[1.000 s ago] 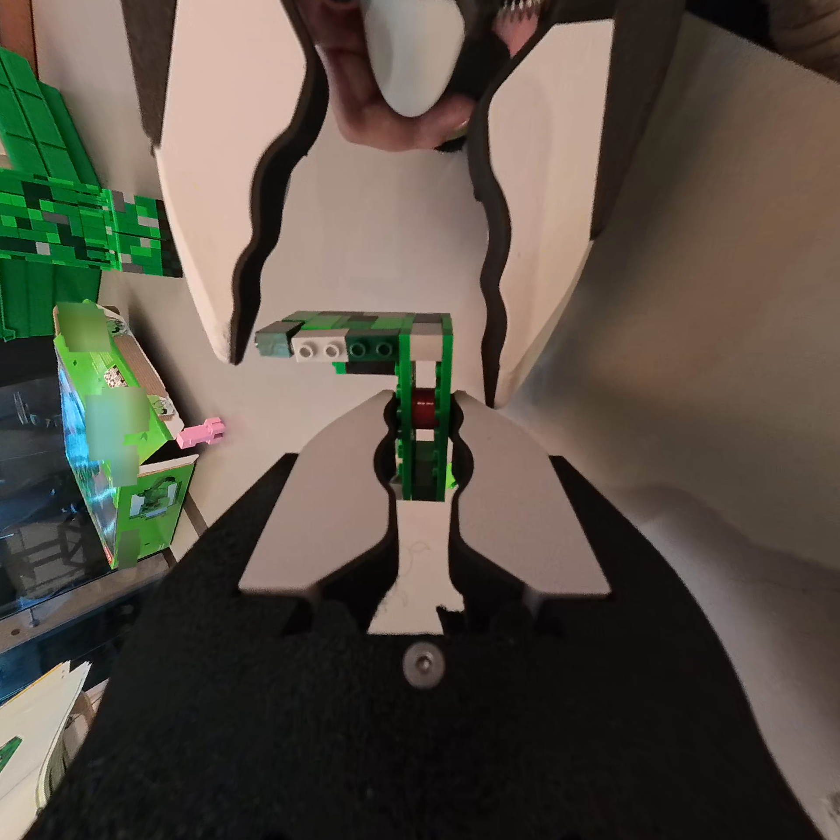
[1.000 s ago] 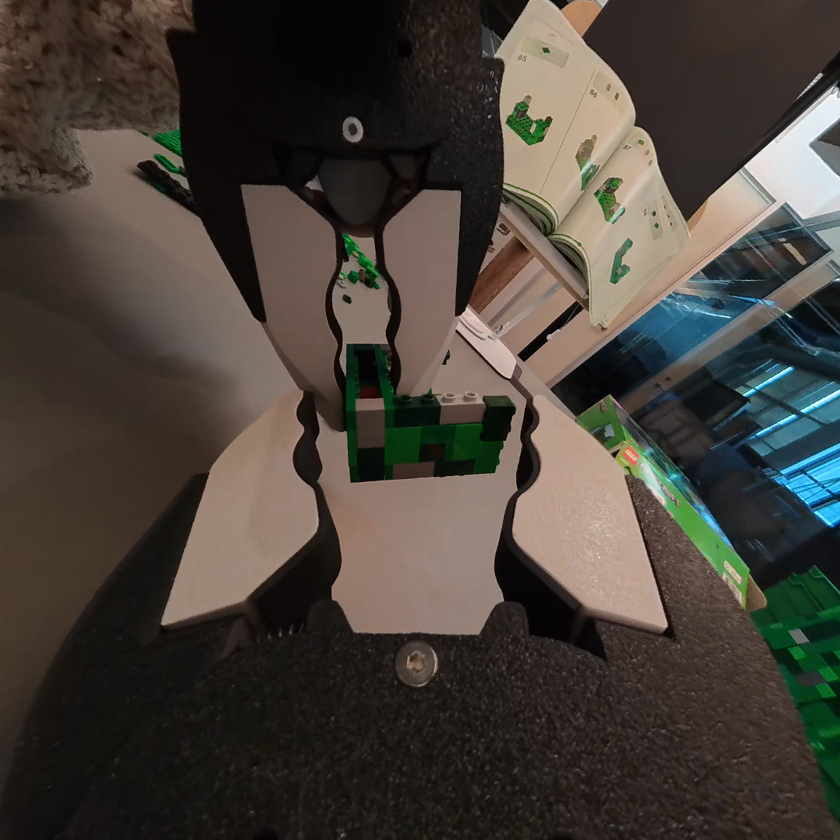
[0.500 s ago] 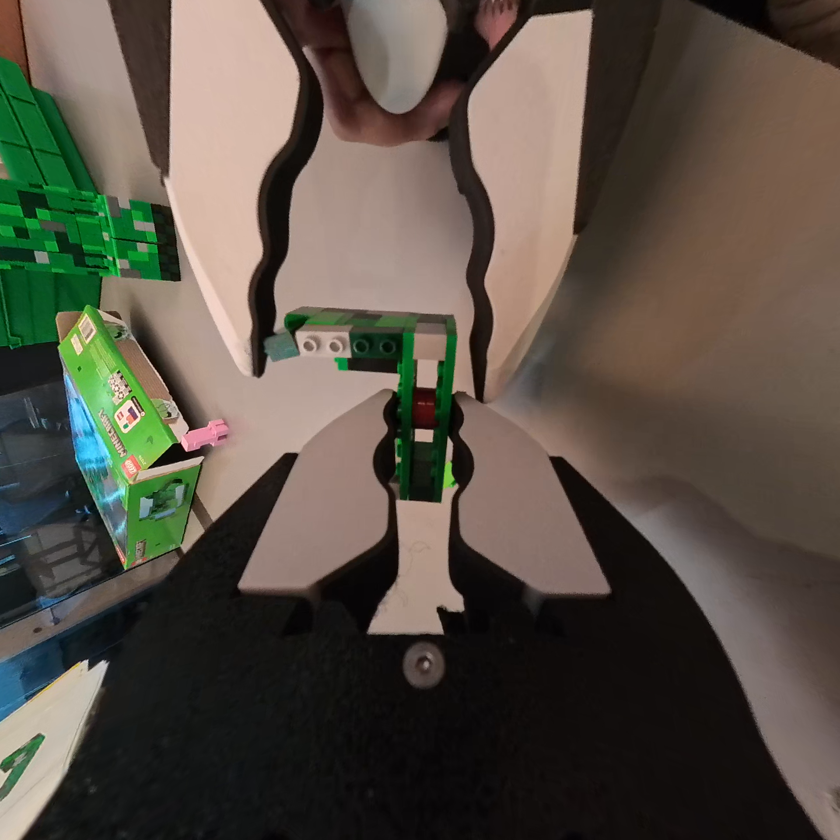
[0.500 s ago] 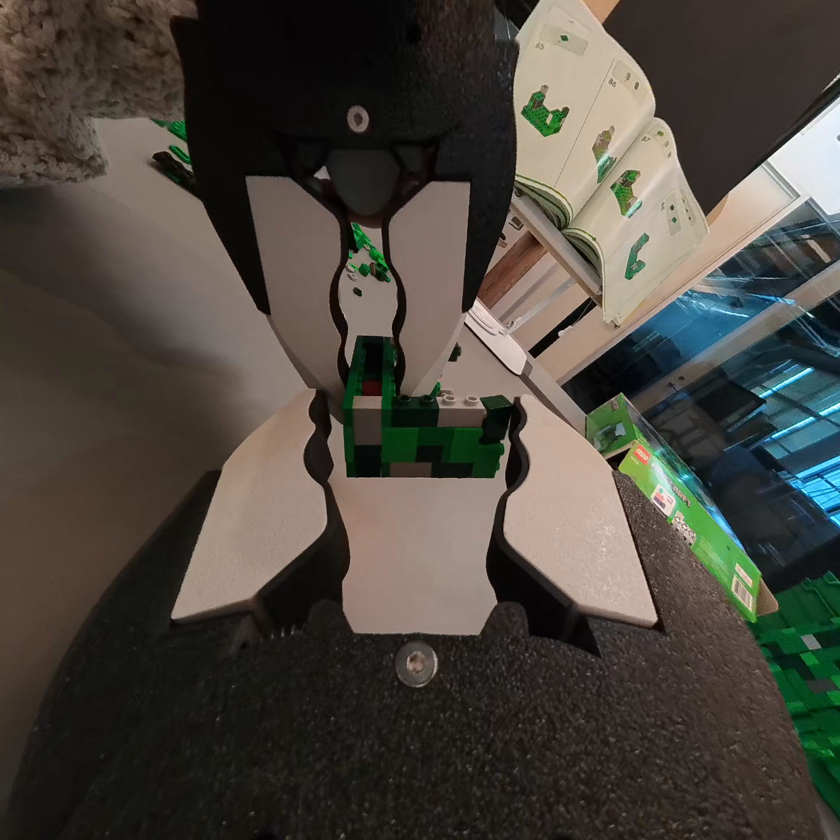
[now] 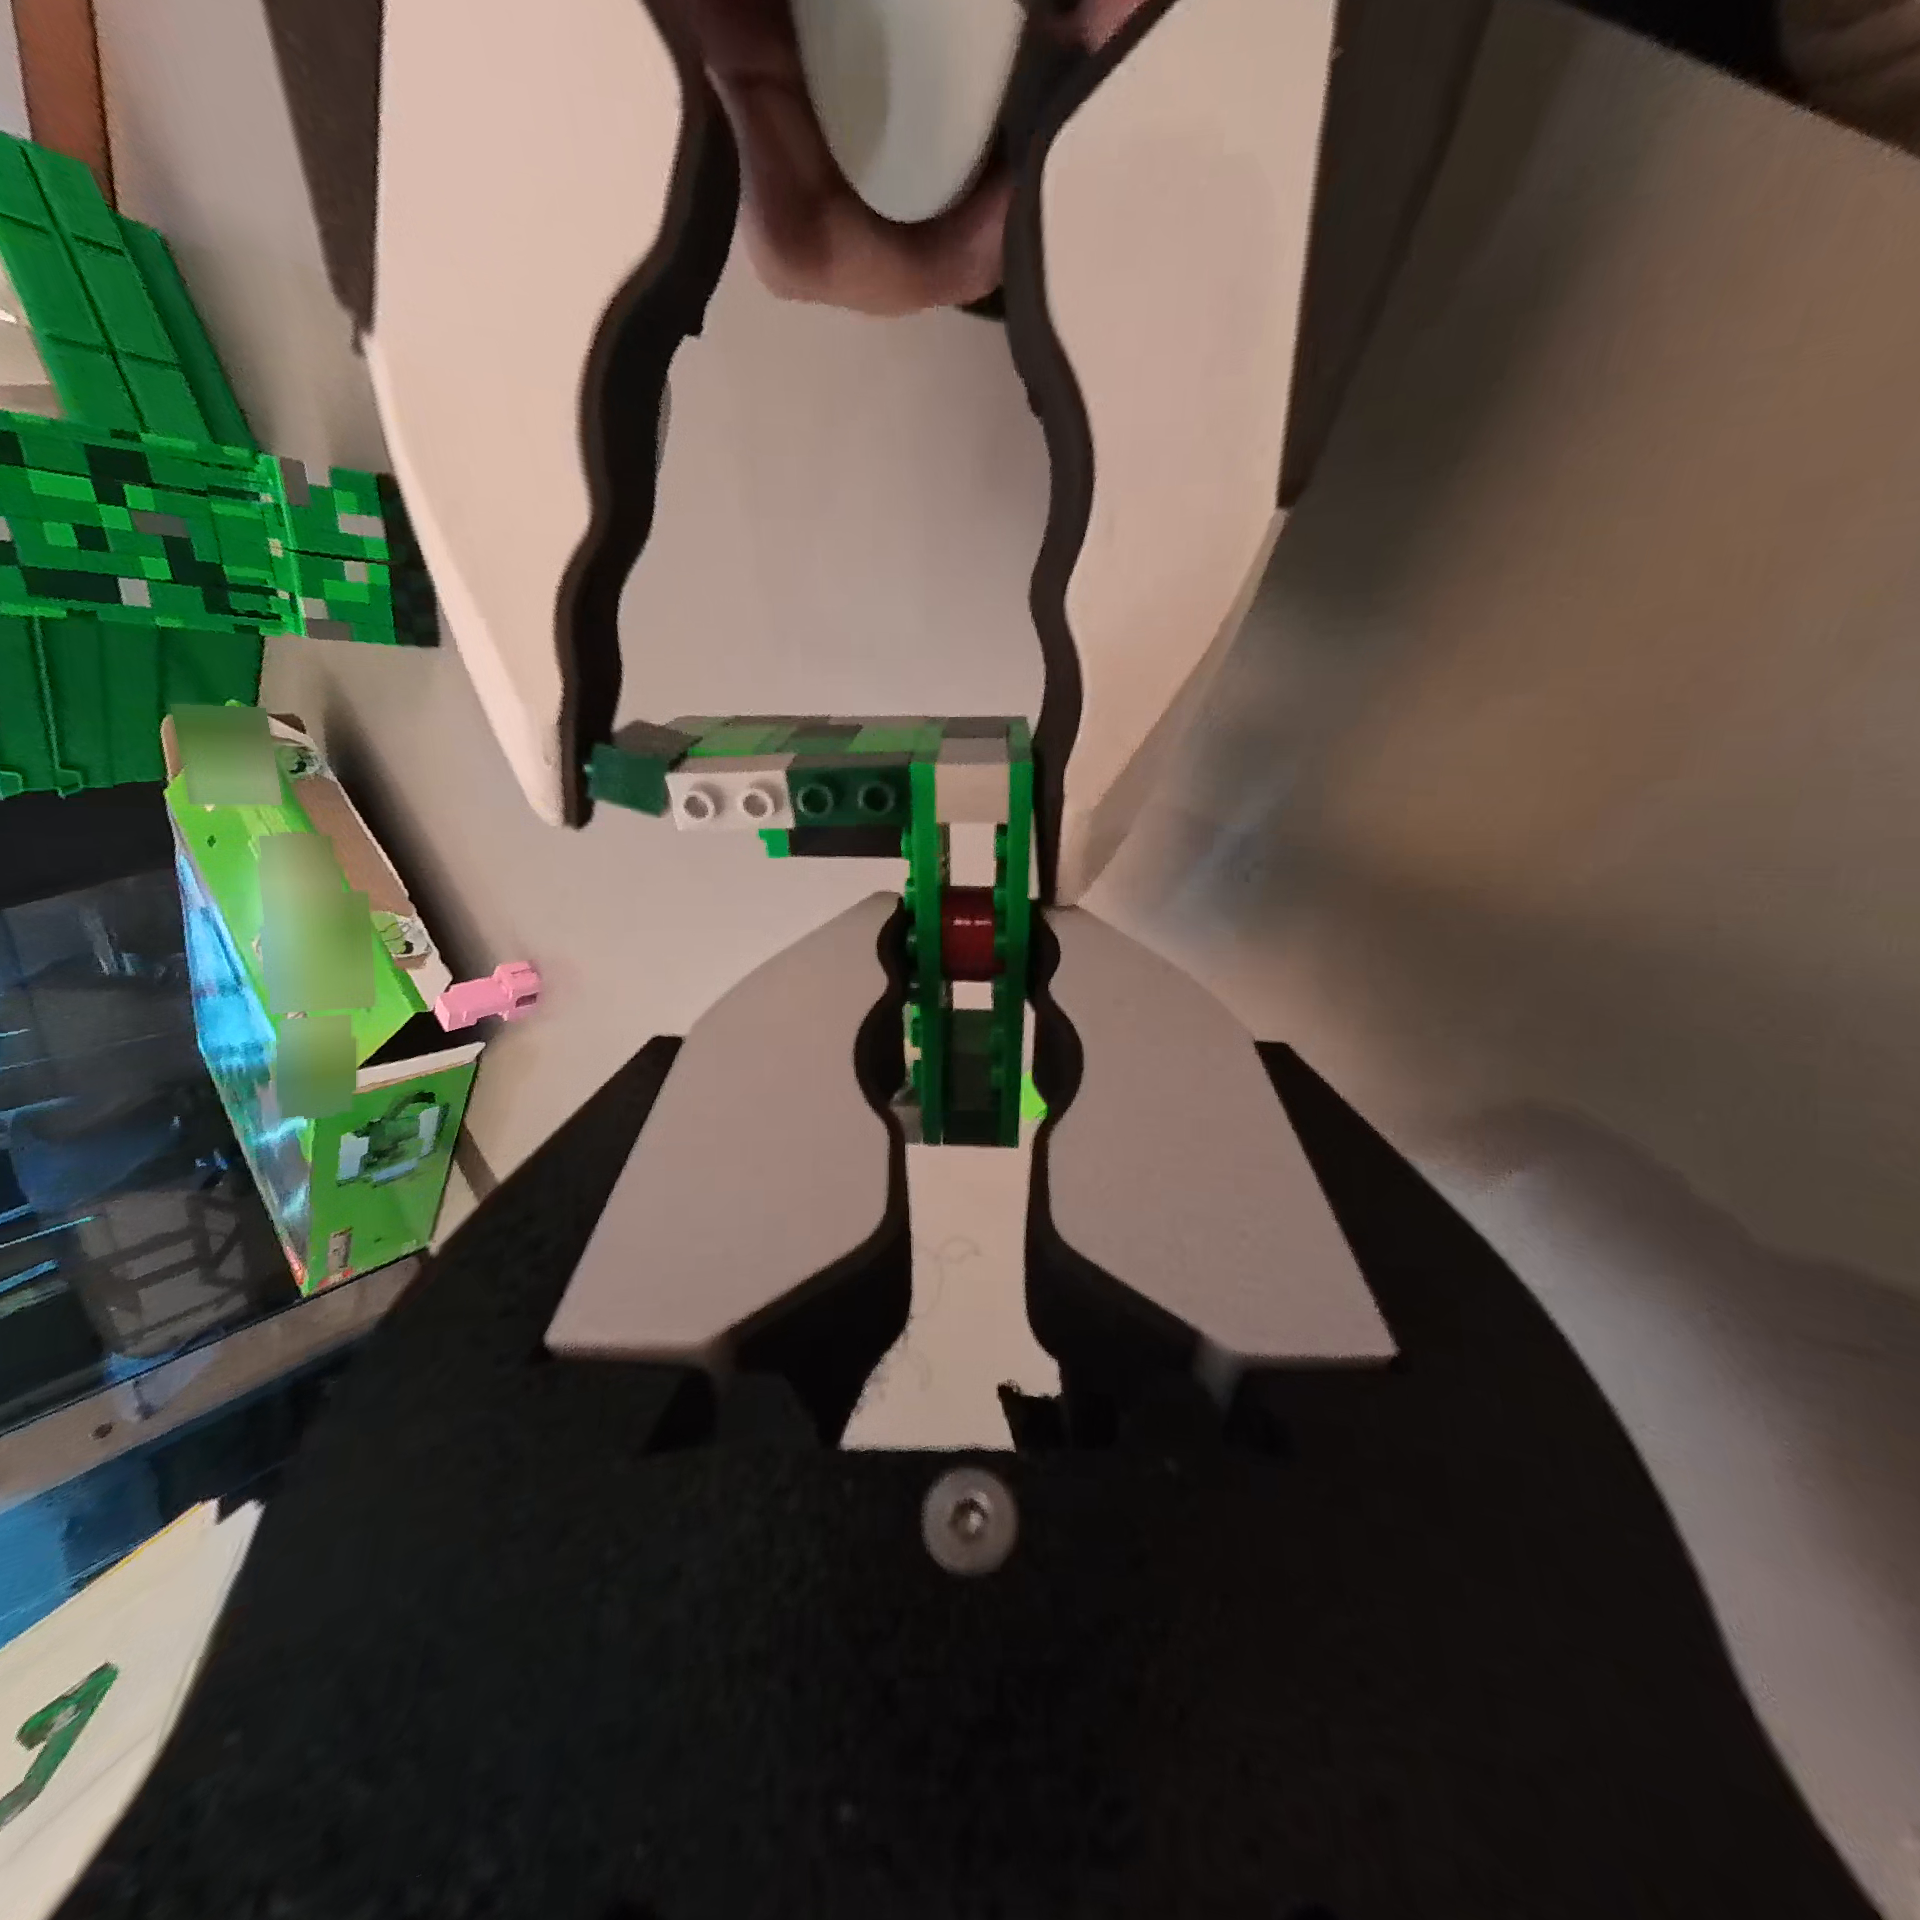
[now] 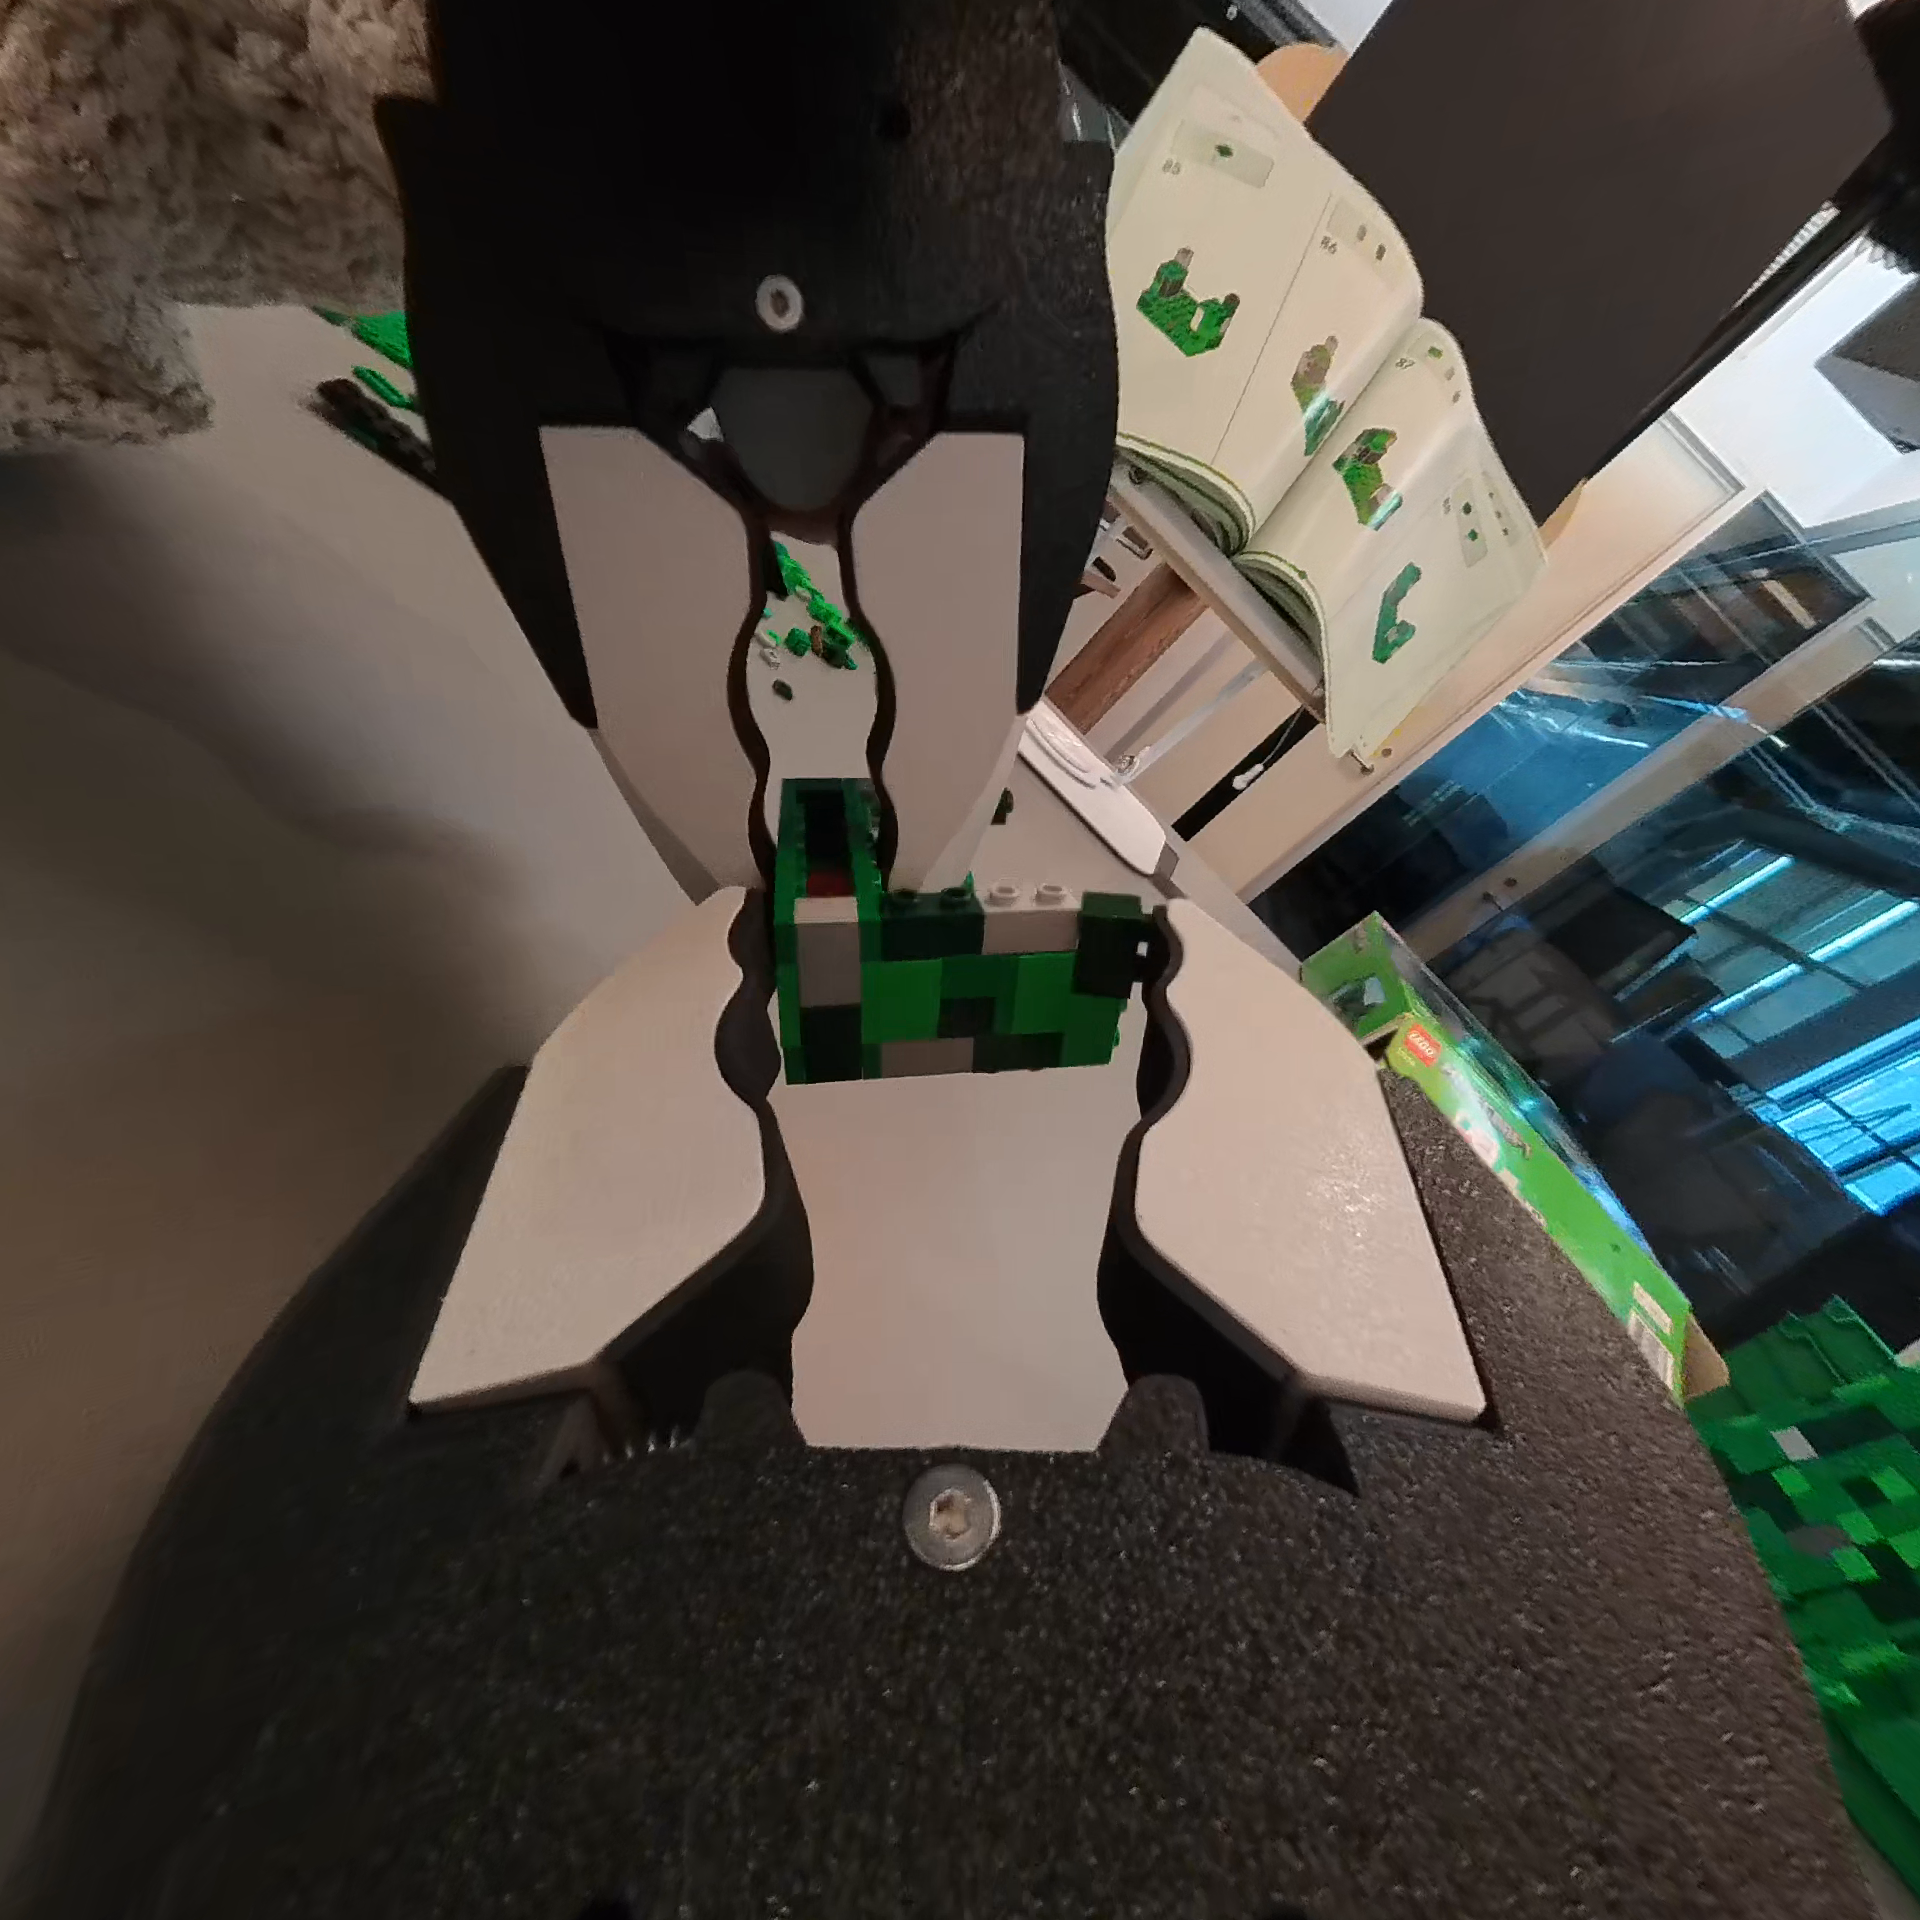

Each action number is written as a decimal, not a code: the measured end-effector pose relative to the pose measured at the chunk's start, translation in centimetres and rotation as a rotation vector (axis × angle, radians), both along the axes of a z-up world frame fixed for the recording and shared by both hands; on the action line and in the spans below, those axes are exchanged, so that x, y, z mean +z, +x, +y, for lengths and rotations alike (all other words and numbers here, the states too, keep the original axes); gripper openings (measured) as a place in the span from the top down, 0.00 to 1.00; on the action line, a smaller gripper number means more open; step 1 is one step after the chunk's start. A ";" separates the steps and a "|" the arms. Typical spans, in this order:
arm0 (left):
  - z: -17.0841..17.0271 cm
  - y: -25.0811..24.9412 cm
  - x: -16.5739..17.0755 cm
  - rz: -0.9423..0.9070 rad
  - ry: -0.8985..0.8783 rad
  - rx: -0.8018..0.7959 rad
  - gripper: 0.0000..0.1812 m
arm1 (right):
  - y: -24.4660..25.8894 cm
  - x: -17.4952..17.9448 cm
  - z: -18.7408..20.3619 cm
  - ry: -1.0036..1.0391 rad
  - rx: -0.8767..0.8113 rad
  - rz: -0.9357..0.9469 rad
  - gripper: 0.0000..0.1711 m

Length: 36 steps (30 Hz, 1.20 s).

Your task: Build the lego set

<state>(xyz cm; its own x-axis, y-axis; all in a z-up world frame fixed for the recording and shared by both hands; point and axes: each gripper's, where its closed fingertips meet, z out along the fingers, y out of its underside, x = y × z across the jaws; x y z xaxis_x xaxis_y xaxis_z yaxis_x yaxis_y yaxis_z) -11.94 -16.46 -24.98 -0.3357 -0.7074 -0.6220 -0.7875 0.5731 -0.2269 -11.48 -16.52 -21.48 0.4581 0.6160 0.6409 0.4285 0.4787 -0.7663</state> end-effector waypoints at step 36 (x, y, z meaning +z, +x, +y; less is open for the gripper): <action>0.5 0.1 -0.3 0.013 0.024 0.036 0.90 | 0.3 -0.4 0.5 0.043 -0.043 -0.077 0.60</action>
